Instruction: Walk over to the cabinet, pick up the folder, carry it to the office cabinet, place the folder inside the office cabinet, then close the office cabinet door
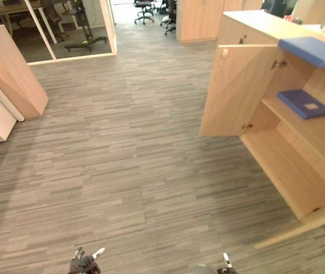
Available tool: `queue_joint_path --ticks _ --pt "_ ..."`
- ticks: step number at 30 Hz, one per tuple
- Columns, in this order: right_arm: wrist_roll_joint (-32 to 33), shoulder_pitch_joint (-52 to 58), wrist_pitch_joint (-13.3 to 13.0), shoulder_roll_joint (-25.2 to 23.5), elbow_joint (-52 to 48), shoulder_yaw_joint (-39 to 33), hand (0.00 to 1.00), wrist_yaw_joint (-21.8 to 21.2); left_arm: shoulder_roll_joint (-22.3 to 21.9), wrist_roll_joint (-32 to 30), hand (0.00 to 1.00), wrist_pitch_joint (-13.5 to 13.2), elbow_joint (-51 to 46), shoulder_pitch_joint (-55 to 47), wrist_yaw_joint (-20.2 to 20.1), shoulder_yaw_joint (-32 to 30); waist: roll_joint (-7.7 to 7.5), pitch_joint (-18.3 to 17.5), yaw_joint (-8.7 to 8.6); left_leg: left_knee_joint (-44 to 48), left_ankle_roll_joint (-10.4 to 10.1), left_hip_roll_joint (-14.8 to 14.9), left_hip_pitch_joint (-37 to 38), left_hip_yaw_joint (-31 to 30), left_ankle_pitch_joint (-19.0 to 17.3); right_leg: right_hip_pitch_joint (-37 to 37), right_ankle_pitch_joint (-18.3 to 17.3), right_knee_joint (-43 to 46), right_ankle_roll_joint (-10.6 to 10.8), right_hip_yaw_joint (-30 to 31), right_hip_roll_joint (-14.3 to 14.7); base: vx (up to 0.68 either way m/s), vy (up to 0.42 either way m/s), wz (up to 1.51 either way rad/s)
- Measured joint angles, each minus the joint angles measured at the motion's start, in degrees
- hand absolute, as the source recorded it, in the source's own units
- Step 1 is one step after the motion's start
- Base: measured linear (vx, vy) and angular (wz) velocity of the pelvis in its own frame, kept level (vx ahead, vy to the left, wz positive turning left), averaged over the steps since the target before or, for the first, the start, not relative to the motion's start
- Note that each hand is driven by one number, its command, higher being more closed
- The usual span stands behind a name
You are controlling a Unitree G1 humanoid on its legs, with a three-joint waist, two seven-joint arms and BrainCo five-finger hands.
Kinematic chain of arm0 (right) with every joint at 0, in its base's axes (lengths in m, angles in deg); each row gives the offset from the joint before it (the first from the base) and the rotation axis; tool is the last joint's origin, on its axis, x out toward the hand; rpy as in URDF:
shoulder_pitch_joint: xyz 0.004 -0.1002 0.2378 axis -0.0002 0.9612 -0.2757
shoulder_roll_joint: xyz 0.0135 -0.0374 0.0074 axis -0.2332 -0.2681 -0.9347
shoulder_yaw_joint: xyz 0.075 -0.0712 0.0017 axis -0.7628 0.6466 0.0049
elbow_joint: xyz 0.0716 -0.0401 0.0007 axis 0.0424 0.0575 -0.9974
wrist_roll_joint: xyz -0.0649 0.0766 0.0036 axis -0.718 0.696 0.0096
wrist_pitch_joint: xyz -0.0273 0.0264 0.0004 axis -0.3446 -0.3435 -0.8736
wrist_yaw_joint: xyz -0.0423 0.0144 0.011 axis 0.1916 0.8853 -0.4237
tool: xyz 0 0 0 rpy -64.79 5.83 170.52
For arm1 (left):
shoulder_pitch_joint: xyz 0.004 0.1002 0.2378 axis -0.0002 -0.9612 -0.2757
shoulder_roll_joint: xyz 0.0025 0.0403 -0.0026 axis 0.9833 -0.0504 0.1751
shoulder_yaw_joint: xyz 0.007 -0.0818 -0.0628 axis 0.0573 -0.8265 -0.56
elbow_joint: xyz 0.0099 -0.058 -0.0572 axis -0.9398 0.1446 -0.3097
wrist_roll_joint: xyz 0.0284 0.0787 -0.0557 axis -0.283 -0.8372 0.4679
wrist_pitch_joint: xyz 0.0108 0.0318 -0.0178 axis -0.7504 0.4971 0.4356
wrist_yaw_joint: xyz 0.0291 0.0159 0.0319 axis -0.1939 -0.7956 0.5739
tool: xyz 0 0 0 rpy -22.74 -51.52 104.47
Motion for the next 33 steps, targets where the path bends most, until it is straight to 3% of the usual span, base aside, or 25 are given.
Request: queue_joint_path --ticks 2,4,5,6,7,8,9,11,12,13,14,15,16,18,19,21,25,27,29,30,31,32,33 --pt "-0.50 -1.50 -0.04 -0.99 -0.45 -0.08 0.00 -1.22 0.92 -1.57 0.00 0.31 2.47 2.12 -0.83 1.18 0.40 1.70 -0.70 -2.27 -0.97 1.26 2.28 0.25 -0.61 -4.09 -3.73 -5.82 1.89 -6.03 4.75 0.23 0.033 -0.11" --pt "-1.00 -2.71 0.39 -1.22 -0.56 -0.37 0.00 -1.78 1.15 -1.66 0.00 0.39 3.35 2.87 -0.84 1.23 0.32 3.15 -0.70 -3.84 -2.04 1.62 4.36 1.40 -1.30 -5.55 -3.36 -18.74 0.82 -11.27 9.71 0.18 -0.039 -0.17" --pt "-0.97 -2.47 0.41 -1.58 -0.71 -0.38 0.00 -1.90 1.18 -1.81 0.00 0.25 3.33 2.72 -0.82 1.15 0.05 3.26 -0.63 -4.76 -3.01 1.01 5.84 1.61 -2.03 -5.30 -0.04 -28.26 -2.17 -14.69 12.11 0.20 -0.113 -0.10" --pt "-0.85 -2.24 0.43 -1.75 -0.53 -0.36 0.00 -1.90 1.39 -2.38 0.00 0.24 3.38 2.62 -0.82 1.06 -0.85 3.19 -0.73 -5.20 -3.70 -0.13 7.15 1.31 -2.94 -4.83 3.69 -32.73 -8.05 -16.66 13.32 0.30 -0.191 -0.21" --pt "-0.80 -2.33 0.46 -0.88 -0.49 -0.45 0.00 -1.93 0.26 -3.18 0.00 0.32 3.83 2.78 -0.79 0.20 -0.01 3.73 -0.29 -5.06 -4.19 0.14 8.18 1.78 -4.10 -3.69 0.93 -34.12 -12.08 -17.70 14.61 0.30 -0.169 -0.43" --pt "-0.78 -2.98 0.38 0.05 -1.01 -0.39 0.00 -1.93 -1.33 -3.60 0.00 0.38 3.97 2.40 -0.81 -0.48 2.22 3.67 -0.16 -4.74 -4.67 1.69 8.30 3.12 -4.55 -3.67 0.04 -34.20 -11.20 -18.16 16.23 0.40 -0.200 -0.54" --pt "-0.75 -2.98 0.20 -0.22 -1.86 -0.39 0.00 -1.95 -2.06 -4.83 0.00 0.38 3.74 2.58 -0.85 -1.68 2.81 3.97 -0.46 -2.53 -4.55 2.43 8.22 3.37 -4.66 -3.38 -3.00 -33.87 -9.51 -18.29 17.17 0.41 -0.221 -0.39" --pt "0.24 -2.47 -0.10 -0.98 -2.12 -0.49 0.00 -1.89 -1.56 -5.75 0.00 0.37 3.73 3.04 -0.83 -1.95 2.32 4.41 -1.08 8.30 -4.80 5.85 5.28 2.79 -6.44 -0.24 -5.00 -35.38 -9.03 -18.86 18.92 0.38 -0.276 -0.07" --pt "0.30 -2.07 -0.65 -1.30 -2.19 -0.39 0.00 -1.87 -1.25 -5.59 0.00 0.22 3.64 3.08 -0.82 -1.96 2.24 4.49 -1.21 20.22 -5.33 9.45 1.81 2.45 -6.64 2.98 -5.25 -38.69 -8.93 -18.76 21.72 0.26 -0.240 -0.19" --pt "0.33 -1.95 -1.13 -1.42 -2.22 -0.21 0.00 -1.81 -1.14 -4.76 0.00 -0.14 3.62 2.66 -0.75 -2.03 2.40 4.39 -1.09 30.04 -6.41 12.35 -1.24 1.50 -4.94 5.61 -5.31 -41.98 -8.83 -18.40 24.32 0.32 -0.271 -0.46" --pt "0.39 -1.82 -1.38 -1.46 -2.29 0.09 0.00 -1.70 -1.00 -3.96 0.00 -0.31 3.61 2.01 -0.72 -2.16 2.38 4.47 -0.55 38.92 -7.84 14.33 -4.27 -0.15 -2.70 8.27 -7.10 -44.36 -7.42 -18.57 26.54 0.38 -0.167 -0.73" --pt "0.45 -1.26 -1.79 -1.25 -2.47 0.24 0.00 -1.48 -1.53 -2.18 0.00 -0.81 3.43 1.45 -0.68 -2.41 4.11 4.24 -0.30 48.71 -9.00 17.39 -7.52 -0.05 -2.56 10.08 -10.13 -39.87 -7.15 -20.15 26.03 0.50 -0.042 -0.76" --pt "0.72 -1.19 -1.96 -0.93 -1.80 0.35 0.00 -1.40 -1.03 -1.48 0.00 -1.34 3.24 1.34 -0.49 -3.00 3.14 4.70 -0.20 55.41 -9.87 19.62 -9.01 0.93 -3.46 11.06 -11.44 -37.19 -8.18 -17.92 26.09 0.41 0.050 -0.68" --pt "0.96 -1.31 -2.16 -0.66 -0.09 0.68 0.00 -0.98 -1.03 0.01 0.00 -1.28 3.69 1.31 0.00 -3.81 3.30 4.62 0.14 56.20 -9.29 20.05 -11.90 0.90 -5.56 14.13 -11.76 -40.56 -7.21 -14.69 28.74 0.33 0.011 -0.91" --pt "1.01 -2.16 -2.14 -0.58 0.95 0.61 0.00 -0.91 -1.04 0.31 0.00 -1.39 3.33 1.39 0.07 -4.19 2.79 4.66 0.45 53.45 -8.01 19.02 -14.56 0.62 -6.47 15.71 -10.96 -42.85 -6.94 -12.12 29.52 0.32 -0.040 -1.11" --pt "1.07 -3.16 -2.05 0.05 3.03 0.64 0.00 -0.91 -1.03 1.06 0.00 -1.72 3.27 1.52 0.54 -4.56 2.57 4.92 0.51 44.26 -7.64 16.93 -17.35 -2.28 -7.42 17.46 -9.44 -45.78 -7.01 -8.24 29.89 0.27 -0.010 -1.07" --pt "0.27 -3.28 -1.79 0.21 3.80 0.83 0.00 -0.89 -2.42 2.38 0.00 -2.78 3.75 1.65 1.79 -8.11 2.41 4.96 0.95 19.25 -9.02 14.57 -19.24 -15.03 -6.83 20.44 -8.76 -49.56 -5.76 -0.73 30.01 0.26 0.069 -1.13" --pt "0.11 -2.80 -2.17 0.62 3.78 3.52 0.00 -0.83 -2.59 3.63 0.00 -2.84 4.34 2.15 3.50 -8.97 2.21 4.80 1.43 9.79 -9.76 14.29 -19.76 -22.97 -4.91 21.04 -9.80 -49.72 -3.96 3.65 29.77 0.33 0.201 -0.95" --pt "0.12 -2.32 -2.17 0.84 3.77 4.45 0.00 -0.70 -2.66 4.51 0.00 -2.86 4.86 2.24 4.76 -8.70 2.25 4.21 1.82 8.02 -11.54 13.27 -19.58 -25.04 -3.55 21.24 -10.78 -49.21 -2.28 6.89 29.12 0.36 0.274 -0.86" --pt "0.15 -1.79 -2.02 0.83 3.56 4.51 0.00 -0.69 -2.65 4.74 0.00 -2.90 5.74 2.54 4.97 -8.89 2.20 3.58 1.74 7.63 -11.48 12.41 -19.40 -24.56 -1.78 21.48 -11.34 -48.58 -1.31 8.13 28.43 0.51 0.406 -0.97" --pt "0.14 -0.68 -1.72 0.71 3.10 4.51 0.00 -0.67 -2.94 5.32 0.00 -2.96 7.19 3.13 5.03 -9.69 2.02 2.94 2.22 6.31 -9.92 10.59 -17.87 -23.93 4.41 21.37 -12.34 -46.46 0.36 9.56 26.66 0.45 0.376 -0.77" --pt "0.13 -0.36 -1.67 0.65 2.98 4.51 0.00 -0.70 -2.93 5.72 0.00 -2.97 7.98 3.44 5.01 -10.12 2.06 2.47 2.30 5.60 -10.90 9.87 -16.75 -23.24 7.54 20.92 -12.93 -44.72 1.36 10.12 25.36 0.43 0.412 -0.83" --pt "0.12 -0.08 -1.45 -0.35 2.99 4.41 0.00 -0.71 -1.71 5.63 0.00 -2.95 9.14 3.77 4.97 -10.73 0.16 1.56 2.36 4.91 -9.85 7.12 -14.72 -20.31 7.02 18.42 -13.75 -39.33 2.68 11.13 21.33 0.37 0.414 -0.77"
